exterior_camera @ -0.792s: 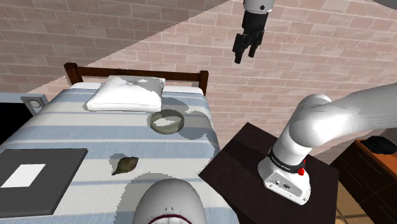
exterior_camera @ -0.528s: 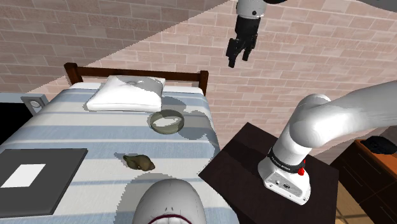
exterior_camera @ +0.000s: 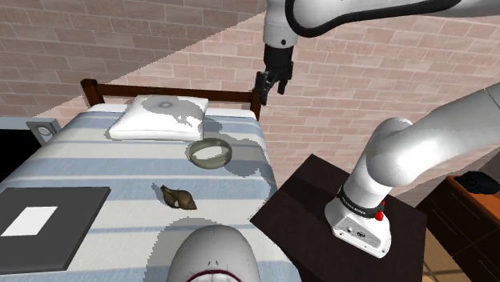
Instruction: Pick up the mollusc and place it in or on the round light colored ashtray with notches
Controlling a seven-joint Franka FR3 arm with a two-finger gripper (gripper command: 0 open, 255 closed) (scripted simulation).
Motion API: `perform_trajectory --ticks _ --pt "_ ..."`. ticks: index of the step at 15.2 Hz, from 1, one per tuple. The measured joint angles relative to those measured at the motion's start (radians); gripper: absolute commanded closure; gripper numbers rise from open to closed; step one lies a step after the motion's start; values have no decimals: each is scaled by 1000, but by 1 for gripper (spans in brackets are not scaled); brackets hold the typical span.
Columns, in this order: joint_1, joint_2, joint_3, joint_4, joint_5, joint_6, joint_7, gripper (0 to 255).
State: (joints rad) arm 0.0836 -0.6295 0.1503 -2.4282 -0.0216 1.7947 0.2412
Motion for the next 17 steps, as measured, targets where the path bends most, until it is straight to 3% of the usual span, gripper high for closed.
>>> perform_trajectory --ticks 9,17 --pt "51 245 143 38 16 192 125 0" --pt "78 516 252 166 -60 306 256 0"
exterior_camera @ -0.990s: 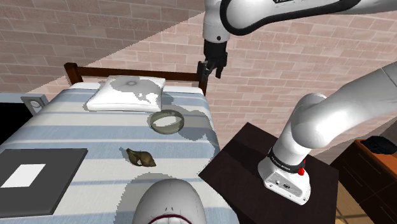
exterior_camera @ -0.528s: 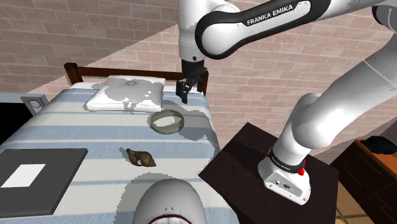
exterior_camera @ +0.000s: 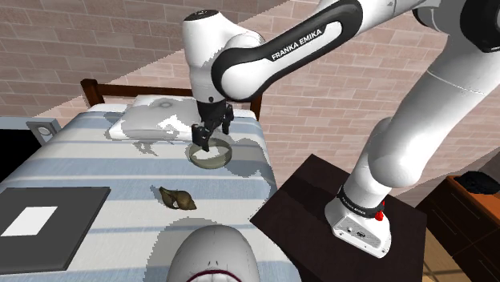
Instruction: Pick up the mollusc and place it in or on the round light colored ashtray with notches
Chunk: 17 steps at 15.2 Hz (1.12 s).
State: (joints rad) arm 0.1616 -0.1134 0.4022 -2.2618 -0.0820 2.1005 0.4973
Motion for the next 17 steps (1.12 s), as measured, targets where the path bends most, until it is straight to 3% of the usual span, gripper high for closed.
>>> perform_trajectory --ticks 9,17 --pt "82 340 58 203 -177 71 177 0" --pt "218 642 36 464 -316 55 274 0"
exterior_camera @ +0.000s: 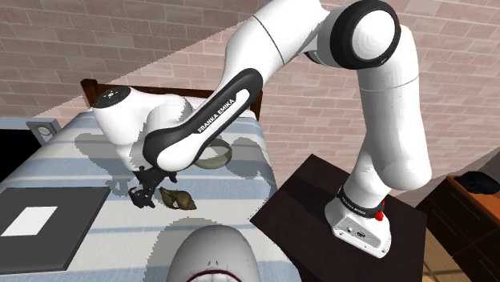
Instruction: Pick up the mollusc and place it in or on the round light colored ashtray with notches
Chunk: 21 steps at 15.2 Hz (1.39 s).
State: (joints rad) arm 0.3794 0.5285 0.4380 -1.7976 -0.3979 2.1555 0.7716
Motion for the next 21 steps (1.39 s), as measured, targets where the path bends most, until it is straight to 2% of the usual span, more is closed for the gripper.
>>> perform_trajectory --ticks 1,3,10,16,17,21 --pt "26 47 -5 47 -16 -7 13 0" --pt "42 81 -11 81 -27 -10 16 0" --pt "52 135 -32 75 -56 46 33 0" --pt "50 140 -35 72 -60 54 34 0" --pt "50 140 -35 72 -60 54 34 255" --pt "50 140 -35 72 -60 54 34 255"
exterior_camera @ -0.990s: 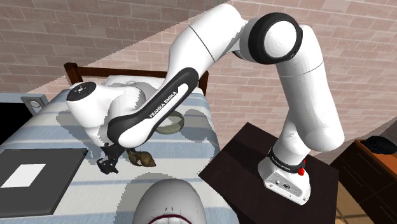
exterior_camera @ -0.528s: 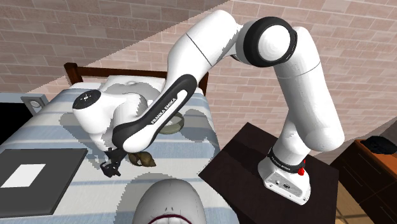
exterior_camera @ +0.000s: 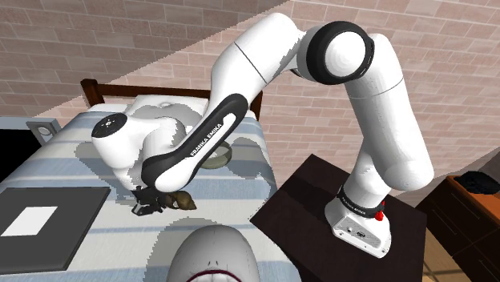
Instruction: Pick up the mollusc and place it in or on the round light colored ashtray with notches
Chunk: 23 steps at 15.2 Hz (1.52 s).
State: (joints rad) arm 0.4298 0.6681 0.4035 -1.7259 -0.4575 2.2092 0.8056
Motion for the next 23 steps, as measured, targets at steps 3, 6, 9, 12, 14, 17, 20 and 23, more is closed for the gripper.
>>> perform_trajectory --ticks 3,6,9,12,14,17,20,23 --pt "0 0 0 0 0 0 0 255" --pt "0 0 0 0 0 0 0 0" --pt "-22 -41 4 -67 3 28 -1 0" --pt "-83 -140 13 -213 15 88 -23 0" --pt "-107 -181 14 -289 16 128 -27 0" --pt "-107 -169 3 -308 0 159 -17 0" --pt "-101 -140 -12 -309 -21 187 -6 0" --pt "-99 -129 -18 -310 -29 199 0 0"
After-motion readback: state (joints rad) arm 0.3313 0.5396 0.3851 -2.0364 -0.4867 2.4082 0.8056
